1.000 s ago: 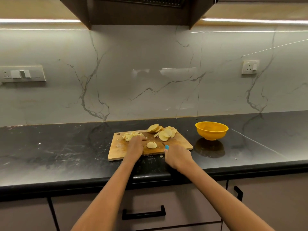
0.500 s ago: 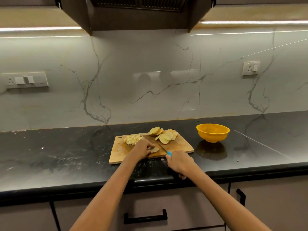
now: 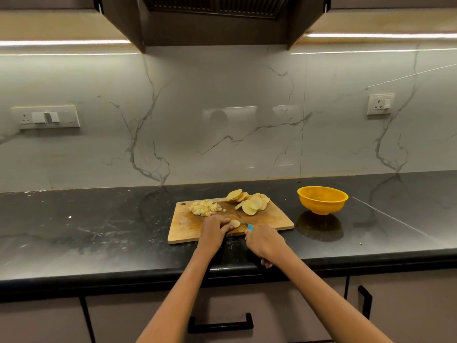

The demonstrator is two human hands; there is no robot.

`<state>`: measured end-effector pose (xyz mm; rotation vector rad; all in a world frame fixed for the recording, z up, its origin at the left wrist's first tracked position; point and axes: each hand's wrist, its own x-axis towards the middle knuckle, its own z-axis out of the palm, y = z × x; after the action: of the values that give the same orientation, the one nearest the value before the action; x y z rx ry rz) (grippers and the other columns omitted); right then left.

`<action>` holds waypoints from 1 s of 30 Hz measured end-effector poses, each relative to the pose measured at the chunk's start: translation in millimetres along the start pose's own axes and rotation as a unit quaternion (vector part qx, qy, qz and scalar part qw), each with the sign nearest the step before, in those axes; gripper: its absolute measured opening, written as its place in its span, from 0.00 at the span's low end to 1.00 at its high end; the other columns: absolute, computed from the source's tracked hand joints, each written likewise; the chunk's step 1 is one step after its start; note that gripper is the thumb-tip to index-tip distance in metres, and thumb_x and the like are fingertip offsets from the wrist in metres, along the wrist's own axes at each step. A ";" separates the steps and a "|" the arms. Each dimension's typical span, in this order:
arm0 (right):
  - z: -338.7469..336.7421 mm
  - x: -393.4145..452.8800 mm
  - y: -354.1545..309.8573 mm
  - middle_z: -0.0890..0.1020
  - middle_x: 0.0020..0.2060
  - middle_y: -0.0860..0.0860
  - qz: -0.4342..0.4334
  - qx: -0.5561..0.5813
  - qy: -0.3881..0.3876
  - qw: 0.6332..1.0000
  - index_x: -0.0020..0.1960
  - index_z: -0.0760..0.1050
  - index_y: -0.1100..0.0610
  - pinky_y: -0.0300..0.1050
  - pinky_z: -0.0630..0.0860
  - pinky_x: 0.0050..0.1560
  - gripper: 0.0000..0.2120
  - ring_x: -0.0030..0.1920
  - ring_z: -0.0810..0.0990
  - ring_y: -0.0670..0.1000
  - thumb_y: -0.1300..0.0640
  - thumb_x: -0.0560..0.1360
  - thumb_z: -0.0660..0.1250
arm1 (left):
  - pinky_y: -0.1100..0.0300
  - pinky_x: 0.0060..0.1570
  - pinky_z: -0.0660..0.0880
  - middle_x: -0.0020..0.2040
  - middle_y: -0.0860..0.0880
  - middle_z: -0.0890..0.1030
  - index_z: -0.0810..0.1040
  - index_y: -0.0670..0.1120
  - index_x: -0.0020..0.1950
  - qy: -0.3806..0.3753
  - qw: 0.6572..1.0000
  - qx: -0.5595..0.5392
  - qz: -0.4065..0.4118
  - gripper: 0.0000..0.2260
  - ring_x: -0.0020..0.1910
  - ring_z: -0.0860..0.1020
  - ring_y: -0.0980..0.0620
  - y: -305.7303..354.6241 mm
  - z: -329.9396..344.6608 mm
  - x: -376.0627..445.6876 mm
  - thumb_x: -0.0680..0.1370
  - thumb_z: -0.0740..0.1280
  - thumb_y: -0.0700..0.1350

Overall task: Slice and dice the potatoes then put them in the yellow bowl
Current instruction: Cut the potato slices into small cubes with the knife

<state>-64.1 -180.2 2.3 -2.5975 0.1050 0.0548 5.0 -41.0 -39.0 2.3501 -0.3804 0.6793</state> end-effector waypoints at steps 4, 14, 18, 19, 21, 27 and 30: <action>3.6 -3.4 -0.5 0.79 0.30 0.56 0.001 0.015 -0.013 1.000 0.44 0.69 0.63 0.38 0.72 0.23 0.21 0.24 0.77 0.49 0.46 0.82 0.51 | 0.57 0.55 0.73 0.48 0.43 0.84 0.82 0.39 0.52 0.008 1.000 -0.023 -0.003 0.09 0.49 0.80 0.49 0.5 -0.9 -0.4 0.74 0.70 0.41; -5.9 2.2 -18.6 0.75 0.35 0.57 0.049 0.051 -0.106 0.992 0.47 0.66 0.63 0.41 0.72 0.28 0.15 0.30 0.74 0.50 0.53 0.83 0.51 | 0.62 0.58 0.71 0.51 0.45 0.84 0.83 0.41 0.52 -0.002 0.998 -0.055 -0.044 0.11 0.52 0.80 0.53 -4.3 -2.9 3.6 0.71 0.73 0.42; -1.8 4.5 -31.5 0.76 0.32 0.59 0.026 0.006 -0.103 0.994 0.50 0.69 0.66 0.42 0.75 0.29 0.12 0.28 0.76 0.52 0.58 0.81 0.53 | 0.66 0.55 0.70 0.50 0.45 0.84 0.82 0.40 0.52 -0.003 0.998 -0.050 -0.045 0.11 0.51 0.80 0.53 -3.2 -2.3 2.4 0.71 0.73 0.41; 1.1 2.9 -30.3 0.77 0.31 0.59 0.016 -0.016 -0.091 0.996 0.49 0.70 0.67 0.42 0.75 0.29 0.13 0.28 0.77 0.53 0.57 0.81 0.54 | 0.66 0.56 0.70 0.50 0.45 0.84 0.82 0.40 0.53 -0.003 0.998 -0.050 -0.048 0.11 0.51 0.80 0.53 -2.8 -2.1 2.5 0.72 0.73 0.41; 6.3 -5.0 -24.0 0.80 0.38 0.58 -0.013 -0.071 -0.061 0.996 0.48 0.72 0.65 0.45 0.77 0.37 0.13 0.36 0.81 0.55 0.56 0.81 0.55 | 0.65 0.57 0.71 0.51 0.45 0.84 0.82 0.41 0.53 -0.005 0.997 -0.052 -0.052 0.11 0.51 0.80 0.54 -3.6 -2.0 3.1 0.72 0.73 0.42; 30.9 -23.1 -11.2 0.80 0.53 0.55 -0.088 -0.320 0.087 0.939 0.61 0.74 0.63 0.45 0.76 0.37 0.13 0.49 0.82 0.54 0.63 0.79 0.59 | 0.66 0.56 0.70 0.52 0.46 0.83 0.82 0.42 0.54 0.012 0.998 -0.047 -0.047 0.11 0.51 0.80 0.54 -3.5 1.1 -1.0 0.73 0.72 0.43; 24.9 -20.9 -10.2 0.80 0.55 0.56 -0.086 -0.269 0.080 0.956 0.61 0.75 0.62 0.46 0.75 0.43 0.13 0.53 0.81 0.55 0.60 0.80 0.58 | 0.68 0.55 0.67 0.53 0.46 0.83 0.81 0.42 0.55 0.006 0.998 -0.047 -0.050 0.12 0.53 0.79 0.54 -1.7 0.5 -3.2 0.73 0.71 0.43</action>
<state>-84.5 -157.3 -12.5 -3.1424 -0.0932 -0.2193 3.3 -39.8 -42.0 2.2584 -0.2817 0.6147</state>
